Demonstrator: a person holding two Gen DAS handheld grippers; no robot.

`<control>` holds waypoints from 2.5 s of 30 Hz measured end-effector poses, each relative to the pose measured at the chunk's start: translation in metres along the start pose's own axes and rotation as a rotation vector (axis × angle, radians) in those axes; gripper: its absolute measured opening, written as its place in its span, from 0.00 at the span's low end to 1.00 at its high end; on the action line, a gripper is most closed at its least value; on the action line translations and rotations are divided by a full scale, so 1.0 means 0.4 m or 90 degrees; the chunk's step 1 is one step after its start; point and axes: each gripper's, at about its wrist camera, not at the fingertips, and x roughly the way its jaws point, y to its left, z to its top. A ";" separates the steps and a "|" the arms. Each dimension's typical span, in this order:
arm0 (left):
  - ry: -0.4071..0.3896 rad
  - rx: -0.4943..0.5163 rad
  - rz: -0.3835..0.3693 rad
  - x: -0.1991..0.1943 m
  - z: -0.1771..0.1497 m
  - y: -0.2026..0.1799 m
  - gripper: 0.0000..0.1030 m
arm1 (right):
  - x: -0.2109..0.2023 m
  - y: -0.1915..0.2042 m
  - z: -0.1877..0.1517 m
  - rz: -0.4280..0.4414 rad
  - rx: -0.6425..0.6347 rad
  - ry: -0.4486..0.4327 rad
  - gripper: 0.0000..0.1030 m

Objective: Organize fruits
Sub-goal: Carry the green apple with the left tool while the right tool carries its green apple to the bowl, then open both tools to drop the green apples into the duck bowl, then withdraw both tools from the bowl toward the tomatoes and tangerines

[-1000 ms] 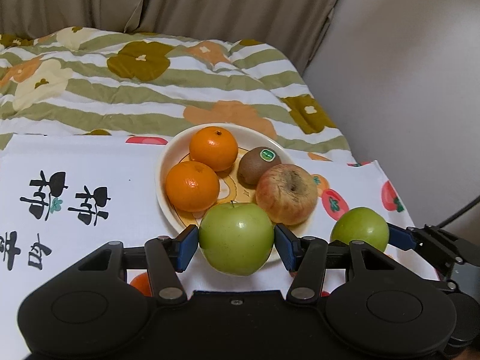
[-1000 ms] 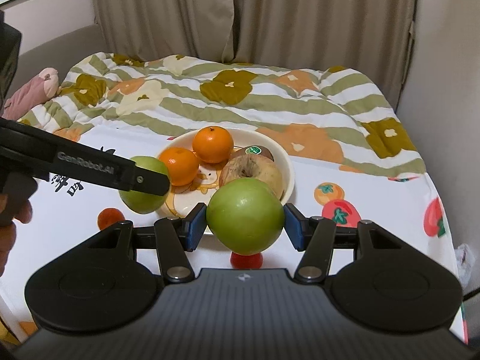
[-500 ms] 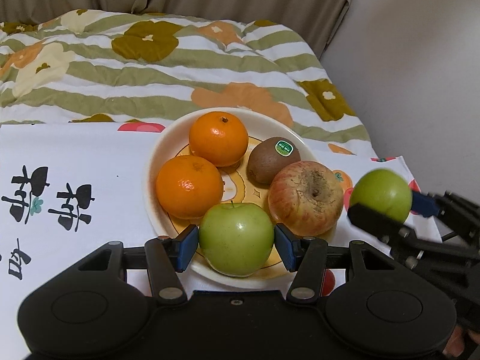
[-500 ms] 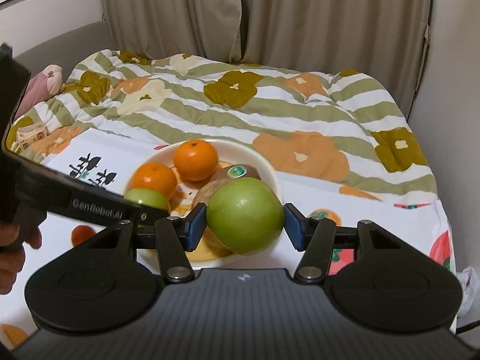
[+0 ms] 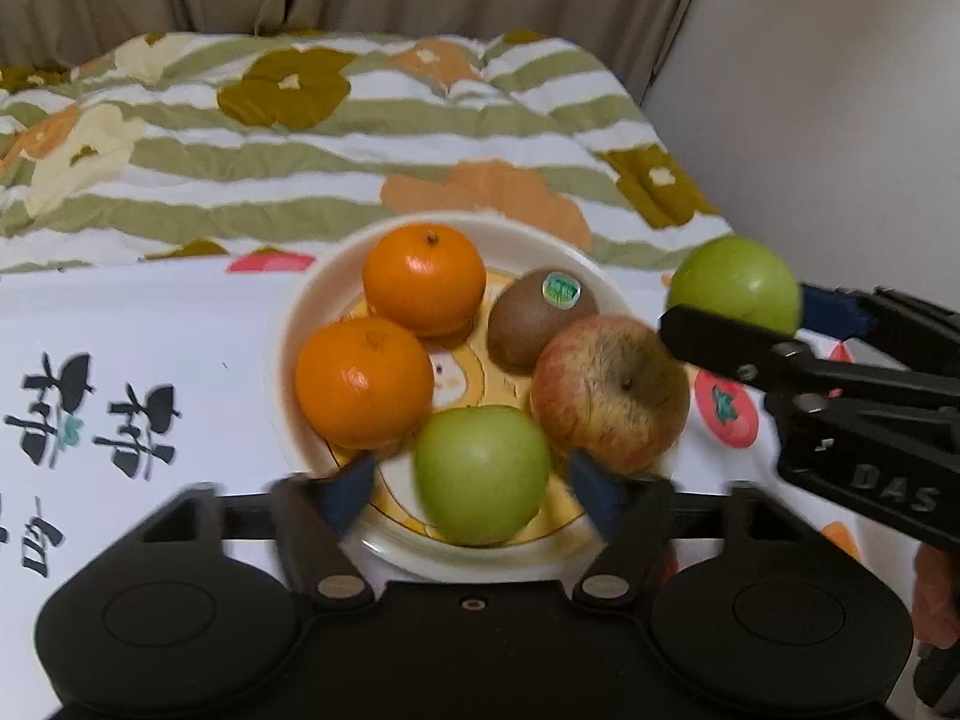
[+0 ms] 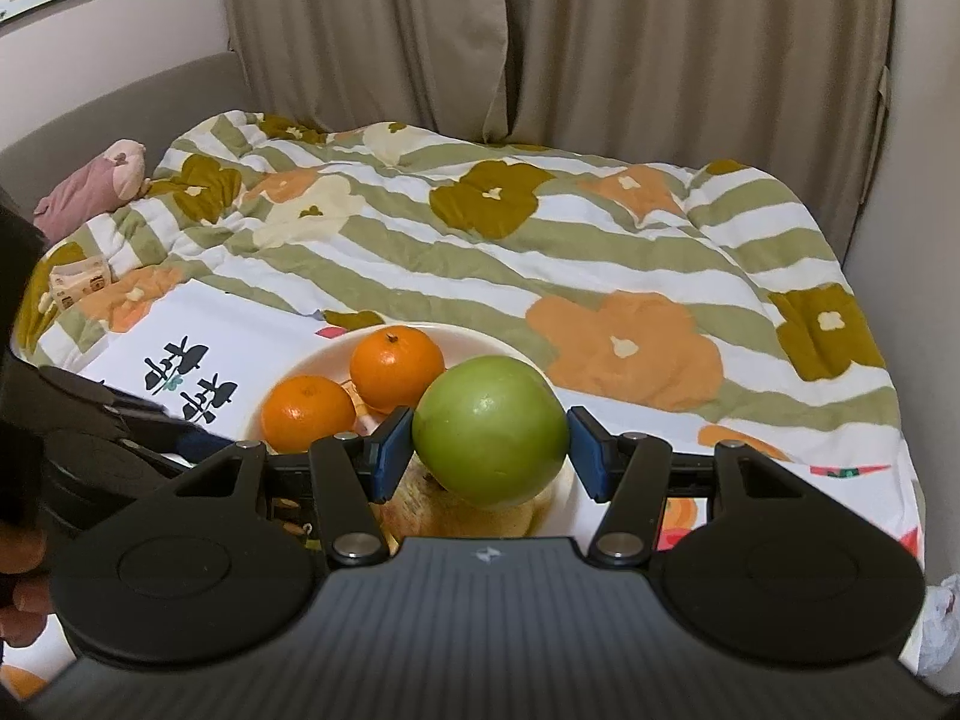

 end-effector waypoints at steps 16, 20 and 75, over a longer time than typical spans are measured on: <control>-0.078 -0.017 0.108 -0.125 -0.038 0.040 0.85 | 0.090 0.072 0.065 0.077 -0.068 0.015 0.68; -0.093 -0.031 0.131 -0.132 -0.054 0.055 0.85 | 0.127 0.089 0.069 0.092 -0.080 0.022 0.68; -0.198 0.037 0.123 -0.348 -0.177 0.040 0.95 | -0.177 0.108 -0.005 -0.012 0.024 -0.037 1.00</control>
